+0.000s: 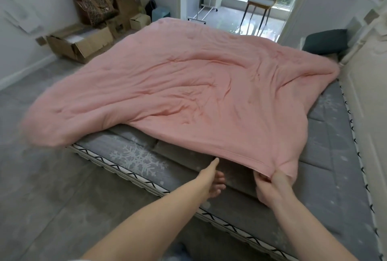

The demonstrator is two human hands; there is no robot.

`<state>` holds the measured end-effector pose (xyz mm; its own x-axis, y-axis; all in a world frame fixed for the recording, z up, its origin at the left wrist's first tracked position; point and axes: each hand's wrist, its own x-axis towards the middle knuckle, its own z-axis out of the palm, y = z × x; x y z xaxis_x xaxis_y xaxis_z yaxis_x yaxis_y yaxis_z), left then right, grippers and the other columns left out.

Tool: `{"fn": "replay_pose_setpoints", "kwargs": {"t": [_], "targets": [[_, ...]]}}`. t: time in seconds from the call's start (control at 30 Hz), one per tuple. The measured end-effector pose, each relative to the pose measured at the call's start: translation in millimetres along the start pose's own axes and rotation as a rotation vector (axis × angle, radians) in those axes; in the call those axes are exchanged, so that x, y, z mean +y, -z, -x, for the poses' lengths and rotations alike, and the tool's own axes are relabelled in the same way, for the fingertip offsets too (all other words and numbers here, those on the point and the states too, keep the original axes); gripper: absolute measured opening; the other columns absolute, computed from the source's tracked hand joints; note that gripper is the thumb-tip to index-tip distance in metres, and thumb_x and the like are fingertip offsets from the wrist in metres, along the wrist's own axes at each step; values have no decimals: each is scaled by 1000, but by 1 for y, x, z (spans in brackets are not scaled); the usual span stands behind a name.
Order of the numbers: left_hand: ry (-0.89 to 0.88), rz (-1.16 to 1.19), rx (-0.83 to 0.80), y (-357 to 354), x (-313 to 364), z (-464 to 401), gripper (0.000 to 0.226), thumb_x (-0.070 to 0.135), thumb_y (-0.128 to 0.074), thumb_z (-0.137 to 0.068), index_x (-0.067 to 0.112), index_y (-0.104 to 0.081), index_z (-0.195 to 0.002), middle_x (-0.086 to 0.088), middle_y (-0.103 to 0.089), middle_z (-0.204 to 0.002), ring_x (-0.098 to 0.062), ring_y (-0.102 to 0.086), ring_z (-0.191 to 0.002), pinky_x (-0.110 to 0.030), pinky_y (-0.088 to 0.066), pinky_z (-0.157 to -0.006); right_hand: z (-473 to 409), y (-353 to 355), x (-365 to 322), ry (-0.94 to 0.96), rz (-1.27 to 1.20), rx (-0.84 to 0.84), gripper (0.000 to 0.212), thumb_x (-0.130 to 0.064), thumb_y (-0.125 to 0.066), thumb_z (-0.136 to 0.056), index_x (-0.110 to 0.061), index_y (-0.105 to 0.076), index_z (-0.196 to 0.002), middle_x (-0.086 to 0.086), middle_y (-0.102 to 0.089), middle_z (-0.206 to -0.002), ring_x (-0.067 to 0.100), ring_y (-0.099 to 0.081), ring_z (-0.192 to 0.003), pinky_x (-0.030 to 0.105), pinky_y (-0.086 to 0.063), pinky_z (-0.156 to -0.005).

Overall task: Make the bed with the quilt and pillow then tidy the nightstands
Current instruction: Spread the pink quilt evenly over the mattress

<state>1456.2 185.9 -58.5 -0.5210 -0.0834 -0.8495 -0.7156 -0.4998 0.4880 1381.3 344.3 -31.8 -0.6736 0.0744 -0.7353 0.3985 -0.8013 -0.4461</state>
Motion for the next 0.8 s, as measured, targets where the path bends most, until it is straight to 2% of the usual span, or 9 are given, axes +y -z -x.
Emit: {"fn": "replay_pose_setpoints", "kwargs": {"t": [0.13, 0.17, 0.23, 0.3, 0.4, 0.53, 0.6, 0.67, 0.8], "targets": [[39, 292, 2, 0, -5, -17, 75, 62, -52, -88, 9, -43, -139, -16, -54, -136, -34, -60, -115, -44, -54, -88, 3, 33, -27, -83, -42, -124, 83, -6, -93, -36, -16, -68, -114, 2, -75, -98, 16, -73, -80, 27, -57, -49], [21, 340, 12, -8, -5, -21, 79, 62, -54, -87, 11, -36, -144, -17, -48, -142, -35, -56, -120, -45, -53, -91, 4, 44, -38, -68, -15, -162, 80, -5, -93, -26, -16, -69, -102, -1, -76, -84, 12, -72, -66, 22, -54, -46], [9, 412, 17, -27, -8, -31, 84, 62, -59, -84, 13, -31, -147, -17, -43, -146, -35, -52, -125, -47, -50, -97, 14, 61, -64, -66, 82, -189, 46, -5, -86, -38, -21, -62, -73, -9, -62, -51, 2, -47, -34, 13, -34, -33], [21, 517, 9, -44, -13, -40, 81, 58, -65, -81, 11, -39, -141, -16, -51, -137, -33, -56, -118, -47, -51, -95, 20, 79, -88, -80, 75, -226, 31, -3, -82, -50, -22, -57, -51, -12, -40, -41, 1, -12, -40, 15, -13, -34], [-30, 609, 108, -61, -19, -52, 52, 40, -67, -88, 8, -50, -125, -14, -60, -110, -29, -60, -90, -41, -55, -70, 19, 101, -115, -125, 69, -250, 68, 5, -93, -9, -25, -53, -55, -12, -28, -46, 4, -13, -35, 17, -14, -30], [-142, 447, 302, -89, -31, -42, 33, 35, -51, -96, 2, -59, -97, -9, -56, -67, -20, -50, -55, -32, -50, -67, 2, 112, -130, -138, 19, -184, 34, -12, -81, -59, -27, -52, -70, -12, -41, -56, 4, -28, -35, 14, -19, -34], [-141, 409, 303, -104, -45, -25, 34, 34, -49, -98, 5, -55, -82, -7, -48, -56, -17, -43, -46, -28, -47, -59, -12, 115, -130, -122, 16, -128, 41, -17, -87, -59, -27, -65, -93, -11, -59, -90, 5, -42, -52, 16, -32, -40], [-125, 416, 283, -113, -68, -8, 34, 34, -49, -98, 6, -52, -78, -5, -43, -53, -15, -41, -39, -26, -44, -53, -15, 110, -120, -113, 101, -36, 53, -31, -83, -71, -22, -62, -119, -1, -65, -116, 11, -58, -76, 25, -48, -60], [-66, 430, 263, -114, -103, 12, 34, 34, -49, -98, 7, -50, -77, -3, -42, -56, -8, -37, -30, -24, -42, -51, -11, 100, -83, -199, 407, 117, 52, -44, -77, -76, -17, -59, -116, 7, -59, -129, 26, -56, -115, 46, -42, -103]]}}
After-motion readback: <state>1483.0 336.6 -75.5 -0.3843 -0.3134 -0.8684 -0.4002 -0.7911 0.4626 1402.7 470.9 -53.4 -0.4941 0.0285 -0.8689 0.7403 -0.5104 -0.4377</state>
